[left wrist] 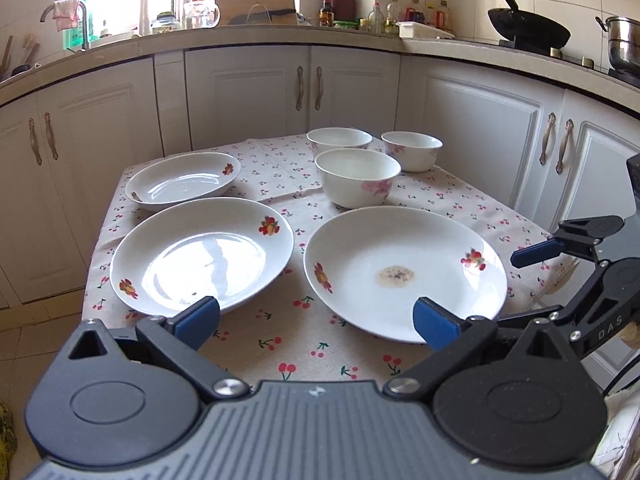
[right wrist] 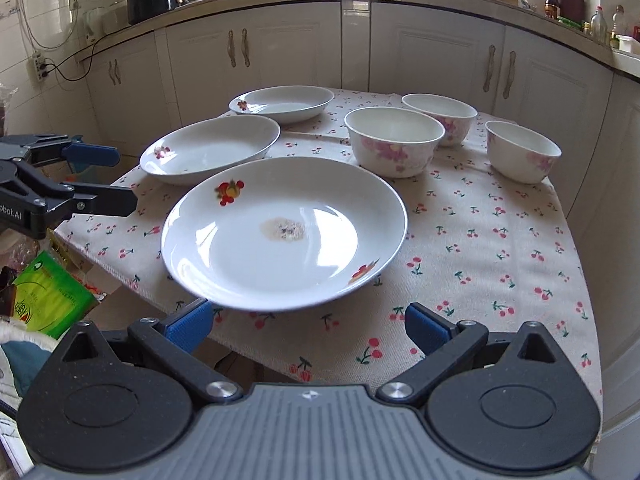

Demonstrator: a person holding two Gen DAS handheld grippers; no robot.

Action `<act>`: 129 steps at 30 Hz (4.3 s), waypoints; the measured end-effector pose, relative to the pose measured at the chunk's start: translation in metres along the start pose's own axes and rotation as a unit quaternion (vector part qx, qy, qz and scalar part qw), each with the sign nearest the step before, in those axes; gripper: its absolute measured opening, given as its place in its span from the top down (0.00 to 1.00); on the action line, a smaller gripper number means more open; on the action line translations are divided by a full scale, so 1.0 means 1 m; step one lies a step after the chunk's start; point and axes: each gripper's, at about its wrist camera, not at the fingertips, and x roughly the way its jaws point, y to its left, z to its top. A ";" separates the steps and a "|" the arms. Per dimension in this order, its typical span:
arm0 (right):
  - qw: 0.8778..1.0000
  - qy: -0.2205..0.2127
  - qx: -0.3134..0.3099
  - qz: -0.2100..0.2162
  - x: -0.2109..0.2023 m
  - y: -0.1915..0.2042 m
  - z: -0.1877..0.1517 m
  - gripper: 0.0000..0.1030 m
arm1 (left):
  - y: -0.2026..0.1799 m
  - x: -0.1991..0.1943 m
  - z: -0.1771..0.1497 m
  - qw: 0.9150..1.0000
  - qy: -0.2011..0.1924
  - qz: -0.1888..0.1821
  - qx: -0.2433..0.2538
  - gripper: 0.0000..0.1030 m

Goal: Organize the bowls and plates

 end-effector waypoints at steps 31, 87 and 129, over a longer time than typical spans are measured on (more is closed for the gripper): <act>0.997 -0.001 -0.071 0.016 0.037 0.013 0.006 0.00 | -0.010 0.087 0.062 0.982 0.107 -0.124 0.089 0.01; 0.998 0.007 -0.056 0.016 0.041 0.014 0.010 0.00 | -0.014 0.189 0.102 0.912 0.293 -0.223 0.182 0.25; 0.997 0.019 -0.070 0.031 0.035 0.014 0.049 0.00 | 0.004 0.159 0.123 0.932 0.241 -0.213 0.168 0.25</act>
